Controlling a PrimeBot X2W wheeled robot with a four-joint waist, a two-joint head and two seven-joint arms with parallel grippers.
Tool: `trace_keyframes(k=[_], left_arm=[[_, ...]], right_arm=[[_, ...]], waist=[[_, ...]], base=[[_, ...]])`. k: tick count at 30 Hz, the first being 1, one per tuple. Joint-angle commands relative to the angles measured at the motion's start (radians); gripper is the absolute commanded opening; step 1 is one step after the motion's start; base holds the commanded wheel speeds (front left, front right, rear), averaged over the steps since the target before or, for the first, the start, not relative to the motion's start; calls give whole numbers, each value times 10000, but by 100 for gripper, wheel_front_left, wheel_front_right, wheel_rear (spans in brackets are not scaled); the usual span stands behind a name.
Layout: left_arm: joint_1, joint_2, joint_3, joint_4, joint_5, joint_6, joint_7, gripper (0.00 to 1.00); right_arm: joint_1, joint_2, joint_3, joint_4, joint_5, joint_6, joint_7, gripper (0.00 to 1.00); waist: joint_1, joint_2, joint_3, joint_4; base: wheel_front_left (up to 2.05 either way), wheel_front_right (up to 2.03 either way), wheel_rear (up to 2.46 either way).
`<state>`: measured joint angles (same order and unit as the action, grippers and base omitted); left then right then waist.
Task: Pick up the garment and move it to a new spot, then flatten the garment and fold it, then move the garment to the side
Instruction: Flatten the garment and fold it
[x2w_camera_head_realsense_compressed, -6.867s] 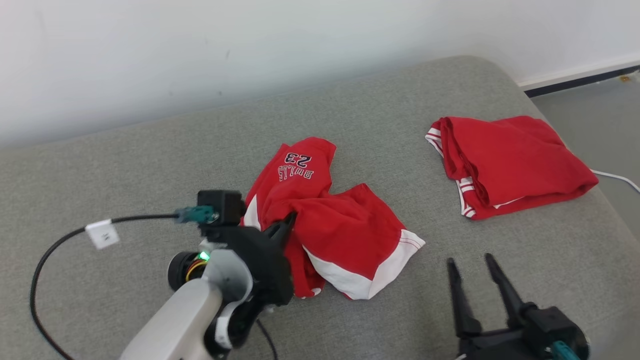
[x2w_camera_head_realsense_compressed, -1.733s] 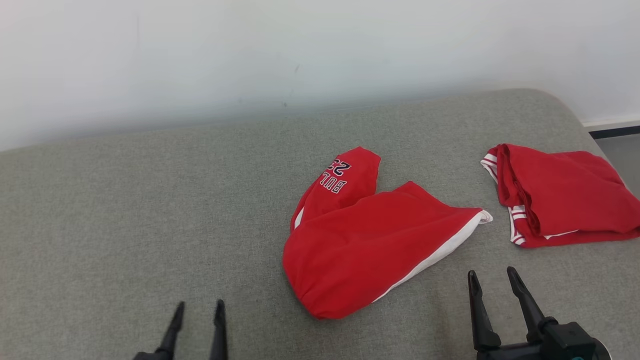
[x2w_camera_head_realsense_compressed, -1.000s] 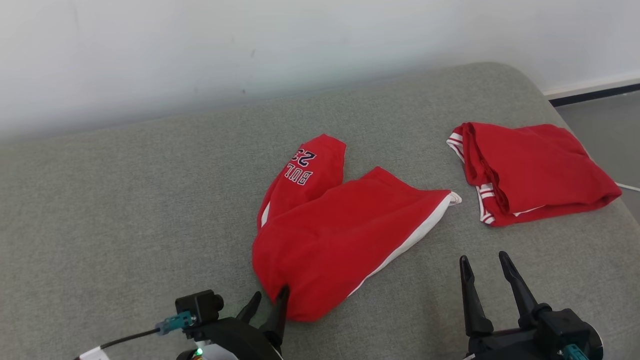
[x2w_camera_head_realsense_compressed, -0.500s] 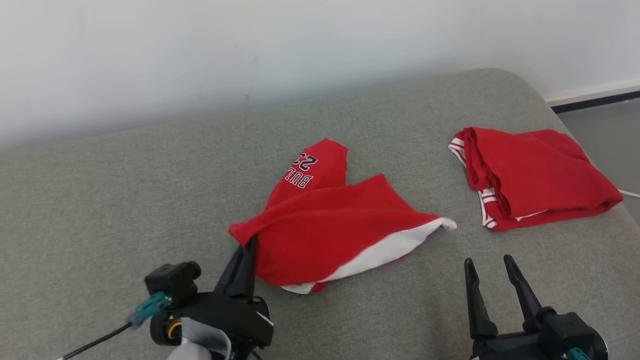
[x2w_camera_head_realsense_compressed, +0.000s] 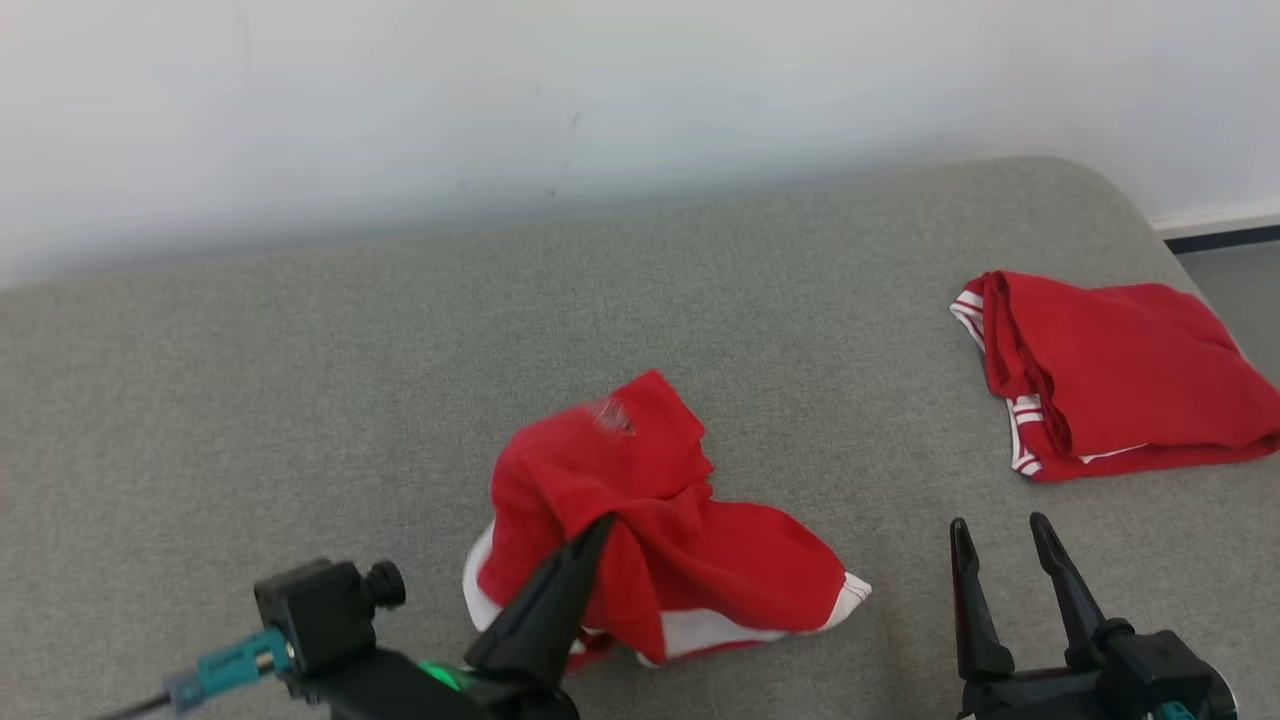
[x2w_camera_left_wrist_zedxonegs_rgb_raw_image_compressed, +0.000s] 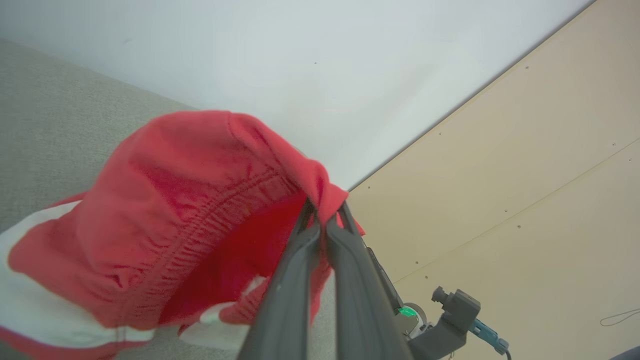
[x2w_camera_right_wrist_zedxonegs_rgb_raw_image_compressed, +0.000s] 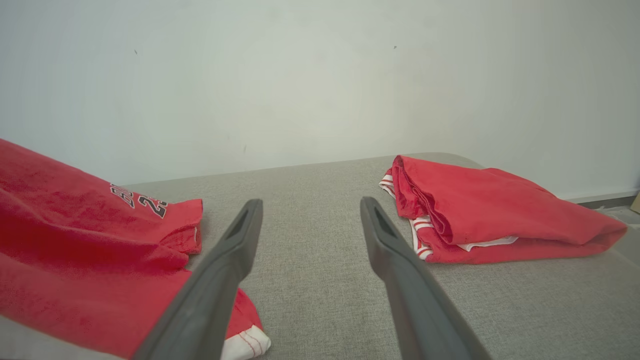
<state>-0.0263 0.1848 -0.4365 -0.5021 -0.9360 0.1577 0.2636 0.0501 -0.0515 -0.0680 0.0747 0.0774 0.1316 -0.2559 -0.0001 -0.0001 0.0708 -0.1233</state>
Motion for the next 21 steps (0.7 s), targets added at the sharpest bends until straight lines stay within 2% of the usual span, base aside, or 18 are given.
trace_keyframes(k=[1, 4, 7, 12, 16, 17, 18, 21], left_arm=[[-245, 139, 129, 99, 65, 179, 209, 0], [-883, -109, 447, 1030, -135, 491, 364, 0], [-1961, -185, 851, 2814, 171, 779, 254, 0], [-3782, -86, 1300, 6231, 1169, 1302, -462, 0], [-4801, -85, 1544, 8259, 1634, 1366, -1408, 0], [-4983, -17, 1486, 8654, 1853, 1306, -1665, 29], [-5137, 17, 1440, 9052, 1967, 1243, -1856, 100], [-5450, 109, 1233, 9848, 2316, 983, -2313, 100]], right_arm=[[-88, 28, 12, -49, 39, -25, -36, 100], [-269, 29, 99, -54, 133, -25, -50, 100], [-423, 28, 201, -27, 173, -25, -65, 100], [-762, 28, 428, -20, 201, -25, -88, 100], [-932, 31, 516, -50, 165, -25, -84, 100], [-958, 31, 533, -47, 155, -25, -87, 100], [-978, 31, 542, -27, 149, -25, -89, 100], [-998, 29, 532, -1, 172, -25, -94, 100]], waist=[[1, 1, 178, -29], [1, 1, 428, -121], [1, 1, 711, -245], [1, 1, 1172, -555], [1, 1, 1416, -661], [1, 1, 1442, -656], [1, 1, 1456, -639], [1, 1, 1444, -491]], base=[[0, 0, 0], [0, 0, 0], [0, 0, 0], [0, 0, 0], [0, 0, 0], [0, 0, 0], [0, 0, 0], [0, 0, 0]])
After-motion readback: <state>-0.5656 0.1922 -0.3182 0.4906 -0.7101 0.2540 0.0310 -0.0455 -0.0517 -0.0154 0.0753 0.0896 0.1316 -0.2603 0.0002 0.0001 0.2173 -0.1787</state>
